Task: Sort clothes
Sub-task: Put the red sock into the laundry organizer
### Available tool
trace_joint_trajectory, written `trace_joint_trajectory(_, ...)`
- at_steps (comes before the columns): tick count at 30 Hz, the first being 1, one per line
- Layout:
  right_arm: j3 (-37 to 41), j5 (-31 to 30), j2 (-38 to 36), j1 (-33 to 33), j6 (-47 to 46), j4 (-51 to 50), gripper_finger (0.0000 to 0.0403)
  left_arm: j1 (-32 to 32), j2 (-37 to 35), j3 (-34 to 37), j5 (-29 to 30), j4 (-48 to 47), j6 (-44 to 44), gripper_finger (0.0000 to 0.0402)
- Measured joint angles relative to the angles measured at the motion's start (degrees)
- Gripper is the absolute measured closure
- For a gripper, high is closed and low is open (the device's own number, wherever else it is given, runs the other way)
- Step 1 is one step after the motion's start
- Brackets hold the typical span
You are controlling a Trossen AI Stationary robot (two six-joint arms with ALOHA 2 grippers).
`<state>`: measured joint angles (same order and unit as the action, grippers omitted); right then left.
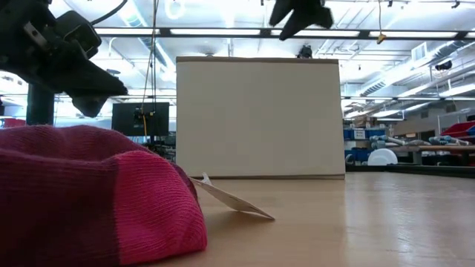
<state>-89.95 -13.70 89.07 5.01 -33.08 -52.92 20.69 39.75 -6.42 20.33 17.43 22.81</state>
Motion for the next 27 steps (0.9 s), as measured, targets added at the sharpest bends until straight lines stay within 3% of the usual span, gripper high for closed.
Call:
trace_joint_trajectory(6, 0.0, -10.0, 0.4, 10.5, -7.7, -7.5, 0.0222, 0.6, 0.4, 0.0, -6.3, 4.2, 0.1, 0.0339)
trace_joint_trajectory(12, 0.5, -19.1, 0.3, 20.2, -17.1, -13.3, 0.0233, 3.3, 6.1, -0.1, -7.0, 10.3, 1.5, 0.0339)
trace_joint_trajectory(17, 3.3, -21.8, 0.3, 25.9, -24.2, -14.1, 0.0236, 3.9, 14.7, -4.4, -7.2, 11.5, 3.0, 0.0339)
trace_joint_trajectory(21, 7.1, -22.2, 0.4, 29.0, -30.4, -14.1, 0.0236, 4.0, 22.0, -9.9, -11.4, 10.4, 2.6, 0.0340)
trace_joint_trajectory(27, 14.1, -22.3, 0.4, 32.9, -42.7, -13.4, 0.0236, 5.0, 31.0, -19.2, -17.2, 1.8, 1.6, 0.0340)
